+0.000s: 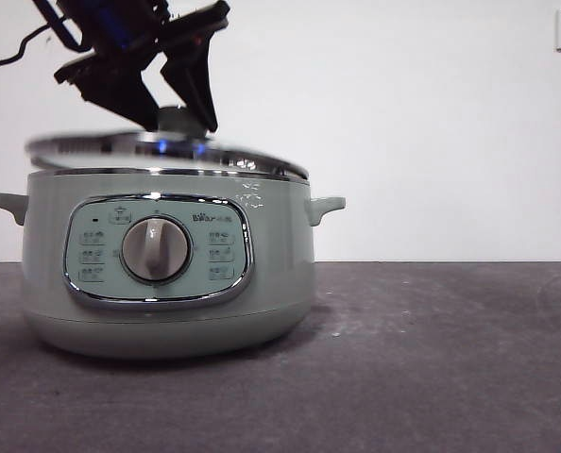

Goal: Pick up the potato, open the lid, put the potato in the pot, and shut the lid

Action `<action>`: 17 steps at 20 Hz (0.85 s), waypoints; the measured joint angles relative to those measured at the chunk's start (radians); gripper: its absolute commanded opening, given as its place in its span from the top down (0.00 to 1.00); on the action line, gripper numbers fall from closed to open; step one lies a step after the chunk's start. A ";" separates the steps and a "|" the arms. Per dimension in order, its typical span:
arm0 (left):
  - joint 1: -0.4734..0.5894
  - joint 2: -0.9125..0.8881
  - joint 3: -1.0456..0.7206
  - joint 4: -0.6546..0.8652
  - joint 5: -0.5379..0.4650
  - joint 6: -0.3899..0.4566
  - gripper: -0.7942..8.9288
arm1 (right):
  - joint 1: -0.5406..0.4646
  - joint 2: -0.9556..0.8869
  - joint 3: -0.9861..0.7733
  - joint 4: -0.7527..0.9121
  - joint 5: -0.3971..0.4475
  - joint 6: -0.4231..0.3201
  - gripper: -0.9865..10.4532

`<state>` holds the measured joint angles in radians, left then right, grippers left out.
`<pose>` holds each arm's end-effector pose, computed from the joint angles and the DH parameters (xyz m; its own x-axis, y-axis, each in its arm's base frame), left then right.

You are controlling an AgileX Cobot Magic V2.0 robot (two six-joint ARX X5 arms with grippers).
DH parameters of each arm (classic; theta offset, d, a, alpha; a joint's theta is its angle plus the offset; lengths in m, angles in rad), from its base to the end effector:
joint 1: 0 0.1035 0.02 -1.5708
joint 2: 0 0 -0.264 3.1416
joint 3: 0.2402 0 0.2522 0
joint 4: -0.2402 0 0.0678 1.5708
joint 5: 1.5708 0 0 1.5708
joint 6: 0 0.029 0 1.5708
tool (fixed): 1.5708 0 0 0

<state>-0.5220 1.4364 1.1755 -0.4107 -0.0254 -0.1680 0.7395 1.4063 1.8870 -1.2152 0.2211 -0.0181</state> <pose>0.2713 -0.1552 0.2997 0.6910 -0.3682 -0.6220 0.3843 0.9160 -0.1153 0.1798 0.1554 0.4660 0.6828 0.3260 -0.6539 -0.5461 0.8222 -0.1604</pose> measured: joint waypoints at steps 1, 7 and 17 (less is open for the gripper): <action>0.000 0.000 -0.010 0.015 -0.002 -0.003 0.93 | 0.000 0.000 0.000 0.000 0.000 0.000 0.45; -0.001 -0.021 -0.061 0.076 -0.019 -0.009 0.93 | 0.000 0.000 0.000 0.000 -0.004 0.001 0.45; -0.020 -0.044 -0.136 0.178 -0.104 -0.018 0.93 | 0.000 0.000 0.000 -0.022 -0.004 0.015 0.45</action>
<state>-0.5419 1.3926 1.0397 -0.2325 -0.1295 -0.1860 0.7395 1.4063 1.8870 -1.2369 0.2169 -0.0032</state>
